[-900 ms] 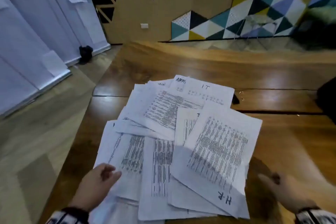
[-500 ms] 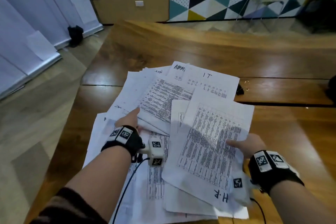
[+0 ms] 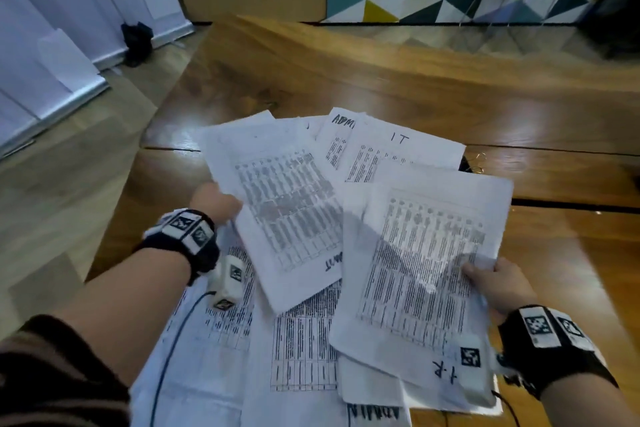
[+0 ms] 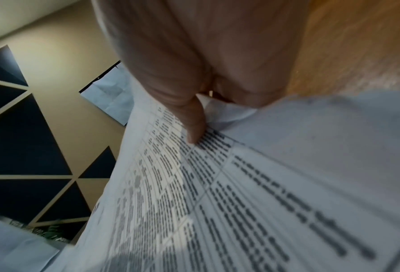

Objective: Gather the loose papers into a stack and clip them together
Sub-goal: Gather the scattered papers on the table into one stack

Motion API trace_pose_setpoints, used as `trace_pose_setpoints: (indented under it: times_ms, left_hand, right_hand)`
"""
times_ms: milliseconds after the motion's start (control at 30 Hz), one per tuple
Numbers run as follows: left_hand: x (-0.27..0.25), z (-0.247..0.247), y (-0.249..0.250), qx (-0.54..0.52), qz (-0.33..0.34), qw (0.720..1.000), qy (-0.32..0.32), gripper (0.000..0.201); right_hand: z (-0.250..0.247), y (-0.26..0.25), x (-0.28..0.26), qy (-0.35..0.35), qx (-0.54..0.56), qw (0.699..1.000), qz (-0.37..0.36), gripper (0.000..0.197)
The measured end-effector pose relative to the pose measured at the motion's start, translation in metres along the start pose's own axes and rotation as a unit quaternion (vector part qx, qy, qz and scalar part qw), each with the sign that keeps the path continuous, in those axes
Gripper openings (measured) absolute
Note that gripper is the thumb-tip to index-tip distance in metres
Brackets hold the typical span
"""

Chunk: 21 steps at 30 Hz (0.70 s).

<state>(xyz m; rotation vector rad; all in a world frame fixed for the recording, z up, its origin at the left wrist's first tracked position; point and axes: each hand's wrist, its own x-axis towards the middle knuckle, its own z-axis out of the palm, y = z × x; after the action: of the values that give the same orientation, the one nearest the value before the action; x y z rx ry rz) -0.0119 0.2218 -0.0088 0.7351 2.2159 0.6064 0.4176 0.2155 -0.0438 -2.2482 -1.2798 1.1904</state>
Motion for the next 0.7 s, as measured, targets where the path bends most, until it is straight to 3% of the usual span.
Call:
trace_pose_setpoints:
  times_ms: [200,367,400,500,533,600,700]
  left_hand:
    - [0.014,-0.023,-0.050,0.044,-0.040,0.990,-0.131,0.044]
    - [-0.008,-0.041,-0.054,0.039,-0.013,0.994,-0.100,0.028]
    - [-0.009,-0.047,-0.057,0.035,-0.011,0.995,-0.097,0.030]
    - [-0.007,-0.055,-0.070,0.043,-0.027,0.993,-0.108,0.035]
    - [-0.014,-0.051,-0.072,0.049,-0.026,0.991,-0.126,0.036]
    - [-0.030,-0.035,-0.072,0.042,-0.007,0.984,-0.176,0.036]
    - [-0.055,-0.005,-0.068,0.028,0.039,0.985,-0.166,0.032]
  right_hand:
    - [-0.005,-0.012,-0.005,-0.063,-0.004,0.998,0.009,0.021]
    - [-0.018,-0.018,0.002,-0.039,0.002,0.999,0.038,0.017]
    - [-0.021,-0.017,0.001,-0.038,0.018,0.998,0.040,0.025]
    - [-0.026,0.010,0.016,-0.079,0.132,0.986,0.059,0.079]
    - [-0.024,0.016,0.015,-0.081,0.175,0.979,0.068,0.074]
    - [-0.017,0.011,0.001,-0.094,0.211,0.970,0.082,0.038]
    - [0.003,0.009,-0.011,-0.093,0.209,0.971,0.073,0.025]
